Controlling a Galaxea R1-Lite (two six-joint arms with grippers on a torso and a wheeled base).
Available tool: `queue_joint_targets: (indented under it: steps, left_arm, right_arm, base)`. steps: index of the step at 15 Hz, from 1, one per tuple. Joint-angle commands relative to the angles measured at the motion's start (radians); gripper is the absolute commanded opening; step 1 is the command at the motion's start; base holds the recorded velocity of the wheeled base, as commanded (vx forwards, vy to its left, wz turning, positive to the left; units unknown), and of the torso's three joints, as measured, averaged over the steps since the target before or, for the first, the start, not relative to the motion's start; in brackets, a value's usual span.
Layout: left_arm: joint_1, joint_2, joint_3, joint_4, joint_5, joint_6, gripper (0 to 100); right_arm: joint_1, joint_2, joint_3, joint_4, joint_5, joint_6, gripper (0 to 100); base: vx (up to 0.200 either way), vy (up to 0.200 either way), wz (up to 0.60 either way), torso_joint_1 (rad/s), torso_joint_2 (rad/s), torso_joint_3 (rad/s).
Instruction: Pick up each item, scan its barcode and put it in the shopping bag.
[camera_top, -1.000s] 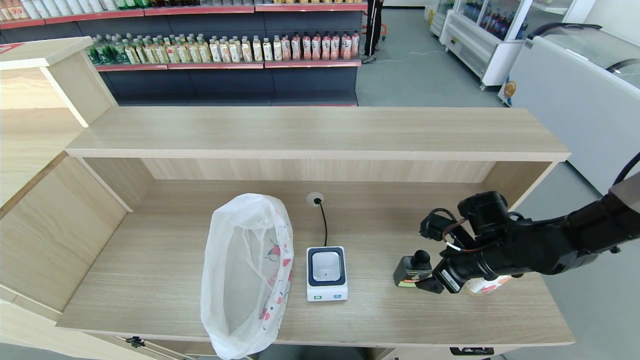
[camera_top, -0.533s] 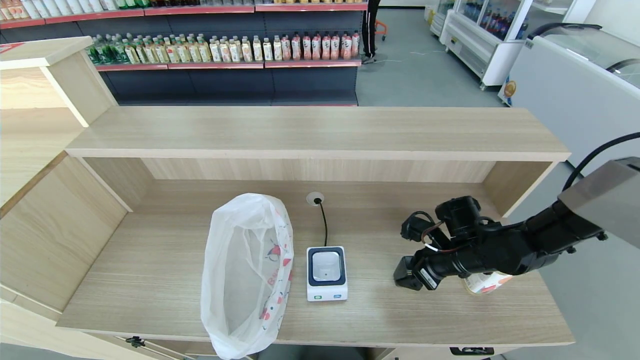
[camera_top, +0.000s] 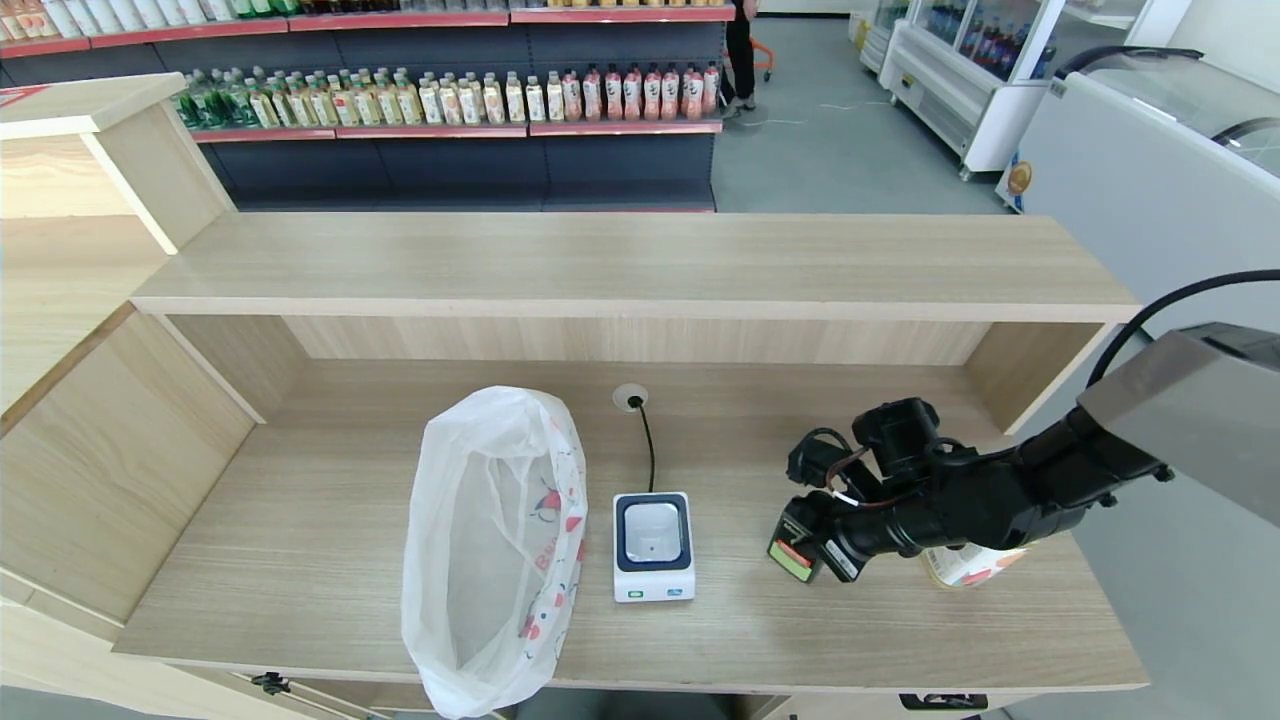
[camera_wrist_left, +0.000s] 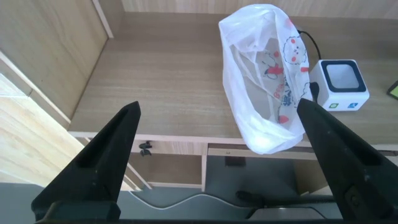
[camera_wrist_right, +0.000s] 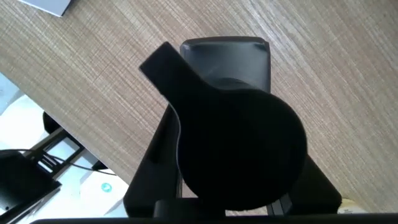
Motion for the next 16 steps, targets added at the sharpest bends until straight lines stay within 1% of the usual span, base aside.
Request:
queue_joint_targets:
  steps: [1,3,5,7,8,9,10,11,13,14,15,16]
  left_arm:
    - [0.0,0.0,0.0,0.0,0.0,0.0,100]
    - [0.0,0.0,0.0,0.0,0.0,0.0,100]
    - [0.0,0.0,0.0,0.0,0.0,0.0,100]
    - [0.0,0.0,0.0,0.0,0.0,0.0,100]
    - [0.0,0.0,0.0,0.0,0.0,0.0,100]
    - [0.0,0.0,0.0,0.0,0.0,0.0,100]
    - [0.0,0.0,0.0,0.0,0.0,0.0,100]
    - [0.0,0.0,0.0,0.0,0.0,0.0,100]
    - [0.0,0.0,0.0,0.0,0.0,0.0,100]
    - [0.0,0.0,0.0,0.0,0.0,0.0,100]
    - [0.0,0.0,0.0,0.0,0.0,0.0,100]
    - [0.0,0.0,0.0,0.0,0.0,0.0,100]
  right_arm:
    - [-0.003,-0.039,0.009,-0.001,0.0,0.0,0]
    - [-0.006,-0.099,0.027,-0.001,0.0,0.003,0]
    - [-0.043,-0.218,0.07,0.004,-0.008,0.004,0]
    - [-0.115,-0.378,0.144,0.01,-0.009,-0.003,0]
    - [-0.132,-0.409,0.161,0.01,-0.008,-0.003,0]
    - [-0.176,-0.516,0.231,0.007,-0.008,-0.029,0]
    - [-0.199,-0.58,0.287,-0.003,-0.008,-0.078,0]
    - [-0.221,-0.651,0.349,-0.027,-0.008,-0.157,0]
    - [-0.279,-0.752,0.452,-0.131,0.003,-0.394,0]
    - [-0.286,-0.78,0.486,-0.184,0.038,-0.462,0]
    - [-0.286,-0.798,0.515,-0.214,0.147,-0.499,0]
    - [-0.286,-0.813,0.53,-0.213,0.281,-0.586,0]
  base:
    - [0.0,0.0,0.0,0.0,0.0,0.0]
    - [0.0,0.0,0.0,0.0,0.0,0.0]
    - [0.0,0.0,0.0,0.0,0.0,0.0]
    - [0.0,0.0,0.0,0.0,0.0,0.0]
    - [0.0,0.0,0.0,0.0,0.0,0.0]
    - [0.0,0.0,0.0,0.0,0.0,0.0]
    - [0.0,0.0,0.0,0.0,0.0,0.0]
    - [0.0,0.0,0.0,0.0,0.0,0.0]
    - [0.0,0.0,0.0,0.0,0.0,0.0]
    - [0.0,0.0,0.0,0.0,0.0,0.0]
    - [0.0,0.0,0.0,0.0,0.0,0.0]
    - [0.0,0.0,0.0,0.0,0.0,0.0]
